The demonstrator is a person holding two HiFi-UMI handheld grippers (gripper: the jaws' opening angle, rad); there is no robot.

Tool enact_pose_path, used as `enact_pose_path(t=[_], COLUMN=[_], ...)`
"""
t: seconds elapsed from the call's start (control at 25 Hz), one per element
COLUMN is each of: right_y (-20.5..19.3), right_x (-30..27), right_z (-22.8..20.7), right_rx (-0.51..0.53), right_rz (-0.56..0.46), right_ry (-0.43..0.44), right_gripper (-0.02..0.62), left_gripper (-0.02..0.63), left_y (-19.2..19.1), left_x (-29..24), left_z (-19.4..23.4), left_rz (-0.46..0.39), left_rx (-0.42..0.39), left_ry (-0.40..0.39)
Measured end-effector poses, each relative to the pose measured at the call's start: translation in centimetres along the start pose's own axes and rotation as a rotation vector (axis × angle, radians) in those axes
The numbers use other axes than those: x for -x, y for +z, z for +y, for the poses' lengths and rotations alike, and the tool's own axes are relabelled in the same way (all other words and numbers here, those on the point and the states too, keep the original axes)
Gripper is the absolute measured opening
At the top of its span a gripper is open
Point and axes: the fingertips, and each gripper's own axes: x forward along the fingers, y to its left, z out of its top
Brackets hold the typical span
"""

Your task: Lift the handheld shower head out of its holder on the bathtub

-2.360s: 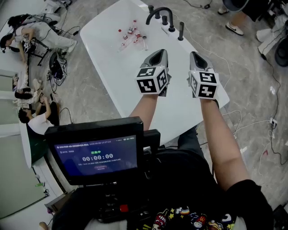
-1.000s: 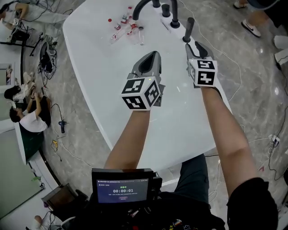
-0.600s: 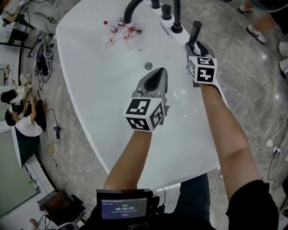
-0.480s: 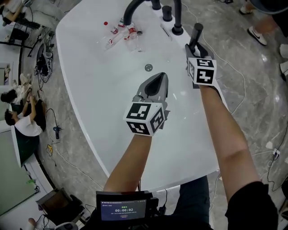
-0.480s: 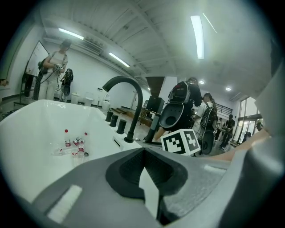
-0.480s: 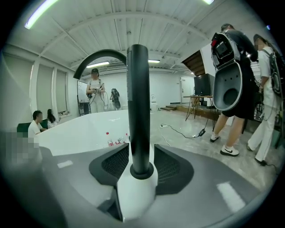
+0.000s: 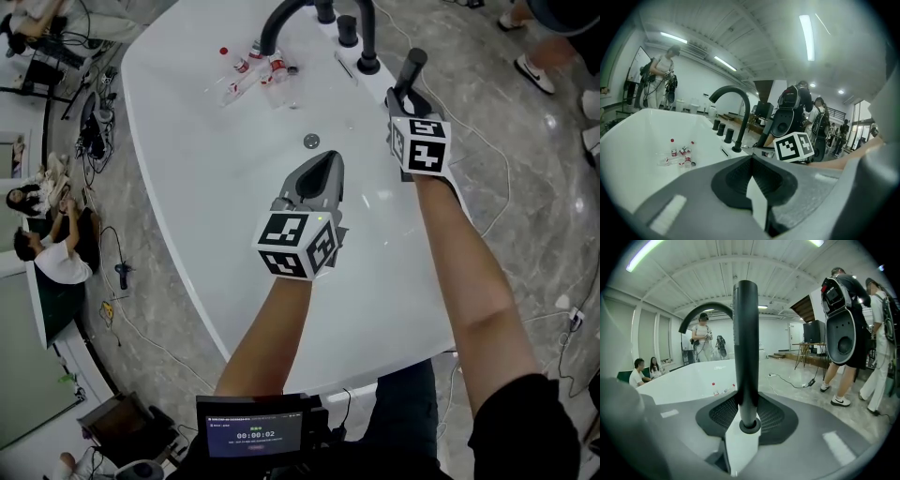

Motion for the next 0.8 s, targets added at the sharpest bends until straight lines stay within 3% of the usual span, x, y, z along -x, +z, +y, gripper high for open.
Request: enact_pose_path(t=[0.28, 0.64, 0.8], right_y=[7.3, 24.3, 31.0], right_x=[5.4, 19.1, 25.5], right_z=[1.5, 4.5, 6.3], right_rx=[0.035, 0.078, 0.100], right_rz=[-0.061, -0.225, -0.316], right_ry=[0.008, -0.014, -0.003], right_gripper=[0.147, 0.149, 0.148], left_gripper=[0.000, 0.002, 0.002], left_y=[5.7, 19.5, 23.6], left_x=[2.3, 9.6, 13.4], left_z=[-2.7, -9.6, -11.8], left_rz=[-0.032, -0.122, -0.155], left_rx=[-0.014, -0.077, -0.089], left_ry=[-0.038, -0.135, -0.144])
